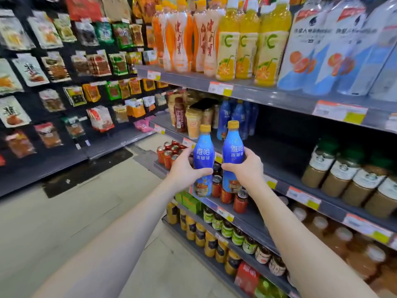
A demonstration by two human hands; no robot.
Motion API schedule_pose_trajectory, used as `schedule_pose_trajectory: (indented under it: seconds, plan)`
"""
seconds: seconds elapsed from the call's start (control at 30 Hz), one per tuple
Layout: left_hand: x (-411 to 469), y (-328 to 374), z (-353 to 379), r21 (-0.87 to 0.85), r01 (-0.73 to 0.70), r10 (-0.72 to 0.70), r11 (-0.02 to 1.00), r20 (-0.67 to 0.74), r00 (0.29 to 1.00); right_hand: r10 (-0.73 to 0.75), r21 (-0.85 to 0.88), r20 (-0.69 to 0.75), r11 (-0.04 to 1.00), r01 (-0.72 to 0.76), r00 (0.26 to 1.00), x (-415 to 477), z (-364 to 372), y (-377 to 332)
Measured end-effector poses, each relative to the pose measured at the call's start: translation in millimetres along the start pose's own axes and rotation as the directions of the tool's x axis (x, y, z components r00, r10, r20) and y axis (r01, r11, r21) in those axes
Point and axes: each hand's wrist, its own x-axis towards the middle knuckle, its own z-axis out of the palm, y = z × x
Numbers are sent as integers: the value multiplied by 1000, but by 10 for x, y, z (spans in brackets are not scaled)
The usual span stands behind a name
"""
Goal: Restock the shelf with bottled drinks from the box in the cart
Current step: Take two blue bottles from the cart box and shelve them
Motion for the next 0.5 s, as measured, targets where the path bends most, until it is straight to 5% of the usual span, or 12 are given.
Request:
schedule_pose_trajectory:
  seconds: [0.5]
  plan:
    - [1747,-869,-714,-30,-179,179,983,327,928,159,-10,-361,985,-175,919,878,1365,-271]
